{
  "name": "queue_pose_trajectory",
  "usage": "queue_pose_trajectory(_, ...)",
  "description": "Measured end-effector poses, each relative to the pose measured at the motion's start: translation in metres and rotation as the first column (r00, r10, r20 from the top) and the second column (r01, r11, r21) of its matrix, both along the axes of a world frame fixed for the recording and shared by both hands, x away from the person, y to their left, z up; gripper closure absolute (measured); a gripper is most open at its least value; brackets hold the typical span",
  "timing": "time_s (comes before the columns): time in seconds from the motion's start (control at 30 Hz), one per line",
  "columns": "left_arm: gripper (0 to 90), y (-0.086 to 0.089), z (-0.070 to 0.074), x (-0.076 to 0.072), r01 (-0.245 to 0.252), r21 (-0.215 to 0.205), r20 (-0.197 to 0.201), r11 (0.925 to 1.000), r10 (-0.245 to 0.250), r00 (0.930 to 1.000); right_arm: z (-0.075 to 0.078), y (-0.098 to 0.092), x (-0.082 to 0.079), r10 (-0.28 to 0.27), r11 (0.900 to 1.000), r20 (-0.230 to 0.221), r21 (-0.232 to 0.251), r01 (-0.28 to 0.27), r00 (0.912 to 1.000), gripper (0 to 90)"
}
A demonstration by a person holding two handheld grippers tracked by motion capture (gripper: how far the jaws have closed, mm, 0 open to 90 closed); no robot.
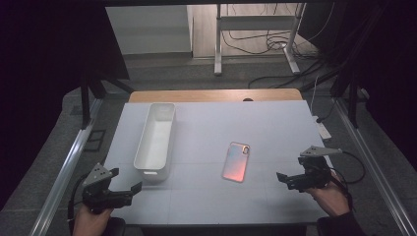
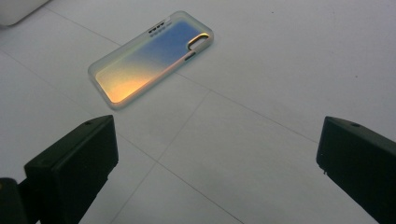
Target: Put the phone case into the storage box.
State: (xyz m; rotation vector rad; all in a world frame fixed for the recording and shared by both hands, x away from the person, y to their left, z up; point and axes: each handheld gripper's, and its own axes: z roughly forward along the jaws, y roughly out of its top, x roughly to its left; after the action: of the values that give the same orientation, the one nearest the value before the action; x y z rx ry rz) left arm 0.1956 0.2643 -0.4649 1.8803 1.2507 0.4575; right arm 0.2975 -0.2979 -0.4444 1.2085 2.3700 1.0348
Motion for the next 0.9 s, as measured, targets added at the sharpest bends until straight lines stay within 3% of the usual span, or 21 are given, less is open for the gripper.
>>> queue_pose_trajectory(0.4, 3.1, 0.001, 0.0, 0.0, 0.001, -0.006, 0.001, 1.0, -0.001, 1.0, -0.001, 0.011, 0.008, 0.013, 0.999, -0.009, 0.039, -0.013, 0.9999, 0.0)
queue_pose_trajectory(0.9, 3.1, 0.002, 0.0, 0.001, -0.002, -0.016, 0.001, 0.9999, 0.002, 1.0, -0.002, 0.033, 0.017, 0.075, 0.997, -0.021, -0.001, -0.075, 0.997, 0.0)
